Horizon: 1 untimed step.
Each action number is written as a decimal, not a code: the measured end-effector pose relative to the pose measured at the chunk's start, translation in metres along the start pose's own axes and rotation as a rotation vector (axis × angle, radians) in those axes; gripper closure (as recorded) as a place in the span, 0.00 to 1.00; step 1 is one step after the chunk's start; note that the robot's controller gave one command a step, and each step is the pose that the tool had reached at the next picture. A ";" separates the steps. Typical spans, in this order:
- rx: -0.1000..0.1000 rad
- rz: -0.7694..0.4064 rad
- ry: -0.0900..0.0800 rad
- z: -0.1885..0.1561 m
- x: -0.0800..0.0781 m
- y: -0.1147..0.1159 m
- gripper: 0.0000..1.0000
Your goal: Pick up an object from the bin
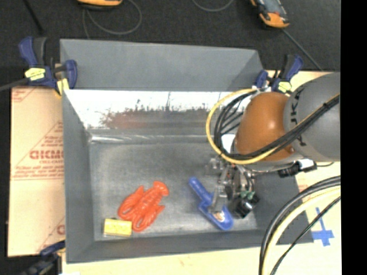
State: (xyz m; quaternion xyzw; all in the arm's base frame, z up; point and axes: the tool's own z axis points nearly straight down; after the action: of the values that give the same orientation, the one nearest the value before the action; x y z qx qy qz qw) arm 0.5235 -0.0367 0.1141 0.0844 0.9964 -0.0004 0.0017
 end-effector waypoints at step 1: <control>-0.002 0.188 0.001 0.037 0.013 0.001 0.00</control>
Offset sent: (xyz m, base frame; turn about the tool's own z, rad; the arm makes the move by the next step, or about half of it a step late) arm -0.0032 0.0109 -0.0441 0.2620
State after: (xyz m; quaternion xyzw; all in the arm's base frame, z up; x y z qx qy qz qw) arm 0.5105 -0.0335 0.0772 0.1774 0.9841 0.0008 0.0014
